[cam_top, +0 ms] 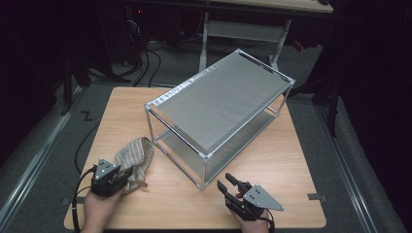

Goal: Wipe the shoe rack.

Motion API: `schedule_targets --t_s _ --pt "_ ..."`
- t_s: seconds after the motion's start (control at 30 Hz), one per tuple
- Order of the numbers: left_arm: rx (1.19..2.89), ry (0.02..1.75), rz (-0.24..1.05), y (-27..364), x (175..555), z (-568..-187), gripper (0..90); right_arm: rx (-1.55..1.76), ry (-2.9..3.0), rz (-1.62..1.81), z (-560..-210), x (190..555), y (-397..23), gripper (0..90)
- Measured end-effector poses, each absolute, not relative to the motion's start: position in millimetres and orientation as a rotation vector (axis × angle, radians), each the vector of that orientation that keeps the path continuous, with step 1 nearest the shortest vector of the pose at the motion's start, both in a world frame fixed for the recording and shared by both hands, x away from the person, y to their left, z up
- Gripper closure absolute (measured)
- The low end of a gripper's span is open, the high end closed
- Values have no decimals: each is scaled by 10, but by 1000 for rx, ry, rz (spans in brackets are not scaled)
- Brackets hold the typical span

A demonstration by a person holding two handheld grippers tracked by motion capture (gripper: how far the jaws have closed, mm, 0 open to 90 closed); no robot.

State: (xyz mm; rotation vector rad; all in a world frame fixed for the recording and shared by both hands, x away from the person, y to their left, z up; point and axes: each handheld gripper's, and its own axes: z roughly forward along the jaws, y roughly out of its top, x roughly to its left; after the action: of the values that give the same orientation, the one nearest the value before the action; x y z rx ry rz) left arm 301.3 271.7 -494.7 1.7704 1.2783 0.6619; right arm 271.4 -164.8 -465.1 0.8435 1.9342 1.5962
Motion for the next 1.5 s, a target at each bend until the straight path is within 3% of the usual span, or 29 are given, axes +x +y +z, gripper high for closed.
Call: schedule_targets --t_s 0.33,0.9,1.27,1.5 --pt "1663 1209 697 2774 2816 -4866 412 789 1997 1616 -4670 2782 -1440 616" --pt "1681 1191 761 2803 2552 -4834 428 703 2034 1606 -4680 2893 -1187 863" --pt "1681 1199 795 2858 2307 -4827 434 618 2089 1672 -4660 2933 -846 798" --pt "1654 1164 777 2760 2383 -4777 436 599 2089 1677 -4660 2874 -871 739"
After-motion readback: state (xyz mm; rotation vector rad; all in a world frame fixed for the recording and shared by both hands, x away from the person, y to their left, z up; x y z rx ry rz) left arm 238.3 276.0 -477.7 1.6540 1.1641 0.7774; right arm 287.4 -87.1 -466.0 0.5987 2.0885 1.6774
